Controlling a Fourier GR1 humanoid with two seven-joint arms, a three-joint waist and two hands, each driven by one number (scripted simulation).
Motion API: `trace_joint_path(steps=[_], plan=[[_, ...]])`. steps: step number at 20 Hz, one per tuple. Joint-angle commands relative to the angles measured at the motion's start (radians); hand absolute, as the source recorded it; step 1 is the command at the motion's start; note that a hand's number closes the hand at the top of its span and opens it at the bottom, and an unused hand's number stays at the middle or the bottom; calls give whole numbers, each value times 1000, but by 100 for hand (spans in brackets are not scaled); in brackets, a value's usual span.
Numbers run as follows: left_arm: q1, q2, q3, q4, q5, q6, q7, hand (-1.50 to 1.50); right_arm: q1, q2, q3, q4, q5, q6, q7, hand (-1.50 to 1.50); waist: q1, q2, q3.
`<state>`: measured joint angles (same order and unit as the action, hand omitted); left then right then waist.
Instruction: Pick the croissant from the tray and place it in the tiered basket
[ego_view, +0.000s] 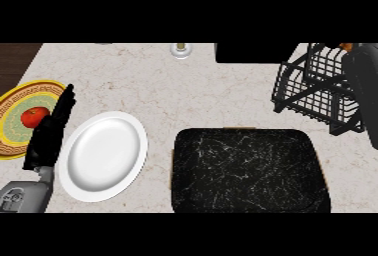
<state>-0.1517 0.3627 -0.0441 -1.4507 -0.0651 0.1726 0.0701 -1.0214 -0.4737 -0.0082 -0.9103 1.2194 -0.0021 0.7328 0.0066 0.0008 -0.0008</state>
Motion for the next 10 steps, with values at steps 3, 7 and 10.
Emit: trace_joint_path(steps=[3, 7, 10], plan=[[29, -16, 11, -26, -16, -5, -8, 0, 55, -4, -69, 22, -84, -7, -111, 150, 2, 1, 1], [-12, -16, 28, -3, -15, -17, -1, 0, 78, -26, -132, 114, -135, -53, -193, 150, 5, 2, 1], [-40, -22, 30, -7, -11, -16, 36, 0, 95, -9, -210, 93, -235, -10, -178, 150, -3, -1, 2]])
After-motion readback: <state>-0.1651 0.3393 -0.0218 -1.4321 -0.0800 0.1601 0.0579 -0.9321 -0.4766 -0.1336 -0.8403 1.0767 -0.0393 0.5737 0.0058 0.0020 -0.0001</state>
